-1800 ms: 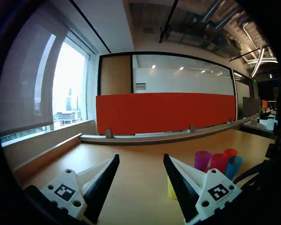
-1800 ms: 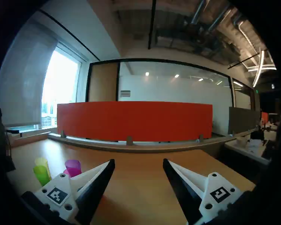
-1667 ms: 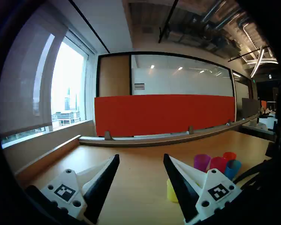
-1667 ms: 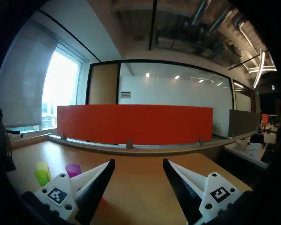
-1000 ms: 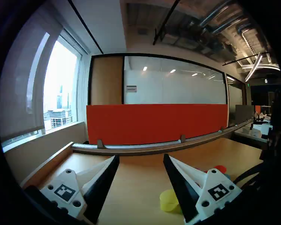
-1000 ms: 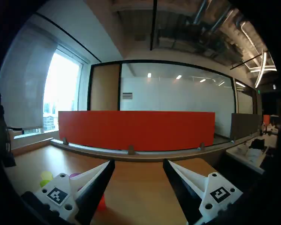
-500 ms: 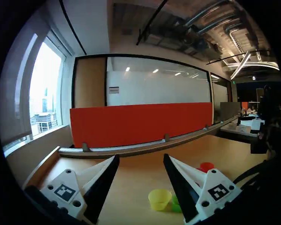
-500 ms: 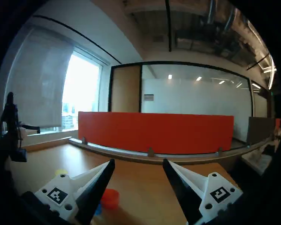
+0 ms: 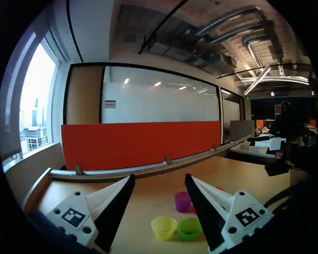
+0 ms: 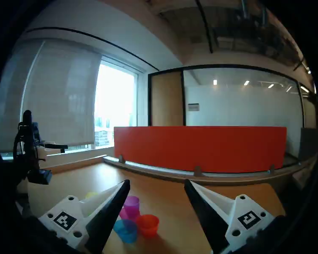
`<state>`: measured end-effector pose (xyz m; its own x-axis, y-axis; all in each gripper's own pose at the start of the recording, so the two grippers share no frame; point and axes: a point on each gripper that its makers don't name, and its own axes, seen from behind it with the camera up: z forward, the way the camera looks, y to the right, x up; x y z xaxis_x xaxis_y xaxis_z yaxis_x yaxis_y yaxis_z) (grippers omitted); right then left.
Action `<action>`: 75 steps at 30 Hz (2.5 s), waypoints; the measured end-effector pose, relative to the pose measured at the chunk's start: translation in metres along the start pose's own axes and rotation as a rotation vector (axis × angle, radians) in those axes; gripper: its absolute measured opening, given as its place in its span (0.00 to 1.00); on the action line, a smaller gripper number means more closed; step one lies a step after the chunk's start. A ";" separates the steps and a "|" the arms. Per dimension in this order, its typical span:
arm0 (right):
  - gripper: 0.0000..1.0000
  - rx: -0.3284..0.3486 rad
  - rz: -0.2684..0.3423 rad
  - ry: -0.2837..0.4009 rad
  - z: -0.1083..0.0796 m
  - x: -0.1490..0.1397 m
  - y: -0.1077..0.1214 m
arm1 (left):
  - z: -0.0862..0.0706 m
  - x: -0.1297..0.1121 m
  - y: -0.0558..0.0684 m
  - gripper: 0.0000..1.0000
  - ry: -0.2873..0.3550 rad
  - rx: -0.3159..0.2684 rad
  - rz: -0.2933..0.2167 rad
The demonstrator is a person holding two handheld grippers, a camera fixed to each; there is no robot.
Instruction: Pour water
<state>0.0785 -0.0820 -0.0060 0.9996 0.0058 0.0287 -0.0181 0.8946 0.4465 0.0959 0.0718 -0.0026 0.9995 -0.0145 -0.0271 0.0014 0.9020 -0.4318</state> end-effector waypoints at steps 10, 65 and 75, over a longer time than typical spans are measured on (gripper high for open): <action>0.99 0.070 -0.042 -0.074 0.004 -0.014 -0.016 | 0.000 -0.020 0.011 0.86 -0.082 -0.064 0.057; 0.99 0.295 -0.159 -0.411 0.014 -0.135 -0.052 | 0.010 -0.175 0.063 0.86 -0.505 -0.370 0.130; 1.00 0.326 -0.162 -0.455 0.021 -0.158 -0.060 | 0.009 -0.208 0.070 0.86 -0.582 -0.407 0.145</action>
<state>-0.0789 -0.1461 -0.0183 0.8811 -0.3768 0.2858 0.0566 0.6840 0.7273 -0.1120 0.1418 -0.0188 0.8435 0.4270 0.3259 -0.0303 0.6435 -0.7648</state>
